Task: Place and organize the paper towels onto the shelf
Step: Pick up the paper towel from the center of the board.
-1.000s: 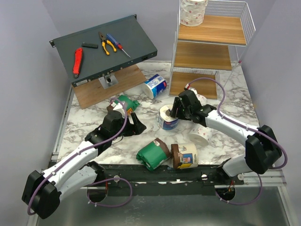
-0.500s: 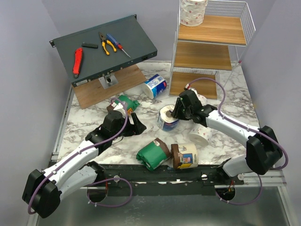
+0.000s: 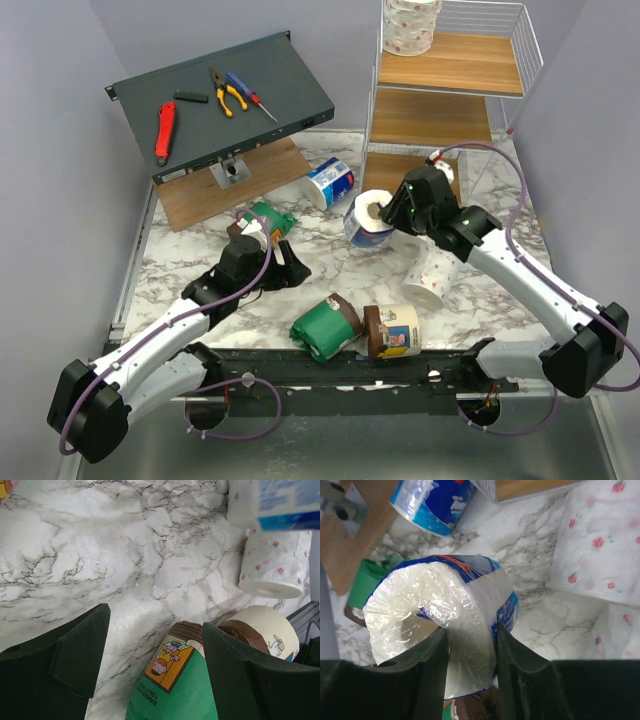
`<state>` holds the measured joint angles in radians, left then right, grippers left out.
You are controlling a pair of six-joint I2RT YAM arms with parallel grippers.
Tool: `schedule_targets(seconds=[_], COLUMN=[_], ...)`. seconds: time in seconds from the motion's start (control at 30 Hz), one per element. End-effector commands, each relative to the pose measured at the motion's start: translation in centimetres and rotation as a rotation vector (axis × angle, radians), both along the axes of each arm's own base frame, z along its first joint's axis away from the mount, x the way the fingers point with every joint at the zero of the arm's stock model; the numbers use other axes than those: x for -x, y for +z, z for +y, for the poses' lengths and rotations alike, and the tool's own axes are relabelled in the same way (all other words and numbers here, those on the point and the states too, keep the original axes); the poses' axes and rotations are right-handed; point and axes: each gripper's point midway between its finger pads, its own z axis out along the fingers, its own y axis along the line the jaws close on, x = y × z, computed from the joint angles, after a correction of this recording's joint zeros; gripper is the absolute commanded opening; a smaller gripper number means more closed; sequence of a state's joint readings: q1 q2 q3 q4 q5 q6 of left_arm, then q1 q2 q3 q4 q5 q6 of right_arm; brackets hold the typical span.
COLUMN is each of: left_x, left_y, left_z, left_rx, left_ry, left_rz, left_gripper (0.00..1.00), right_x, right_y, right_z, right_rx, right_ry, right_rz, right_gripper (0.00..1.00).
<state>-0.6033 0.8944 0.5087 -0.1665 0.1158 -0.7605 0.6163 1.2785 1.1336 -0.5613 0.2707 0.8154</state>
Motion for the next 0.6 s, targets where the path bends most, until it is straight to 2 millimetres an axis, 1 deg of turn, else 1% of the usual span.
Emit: schedule_targets(seconds=[0.0, 0.1, 0.2, 0.33, 0.43, 0.57], left_x=[0.3, 0.3, 0.4, 0.4, 0.3, 0.1], left_y=[-0.3, -0.2, -0.2, 0.1, 0.6, 1.9], left_z=[0.0, 0.0, 0.0, 0.0, 0.0, -0.3], left_rx=[0.009, 0.012, 0.015, 0.020, 0.026, 0.034], left_ry=[-0.005, -0.006, -0.007, -0.004, -0.003, -0.011], left_rz=[0.012, 0.010, 0.009, 0.004, -0.003, -0.011], left_gripper=[0.78, 0.78, 0.78, 0.78, 0.78, 0.78], right_x=[-1.1, -1.8, -2.6, -4.1, -5.2, -6.8], right_y=[5.7, 8.3, 10.6, 12.7, 14.2, 15.3], right_z=[-3.0, -4.3, -5.6, -7.2, -7.6, -7.4], right_rx=[-0.090, -0.146, -0.187, -0.239, -0.266, -0.281], right_ry=[-0.168, -0.240, -0.326, -0.435, -0.482, -0.511], right_rz=[-0.032, -0.074, -0.144, -0.195, -0.236, -0.260], right_gripper=[0.13, 0.07, 0.04, 0.01, 0.01, 0.01])
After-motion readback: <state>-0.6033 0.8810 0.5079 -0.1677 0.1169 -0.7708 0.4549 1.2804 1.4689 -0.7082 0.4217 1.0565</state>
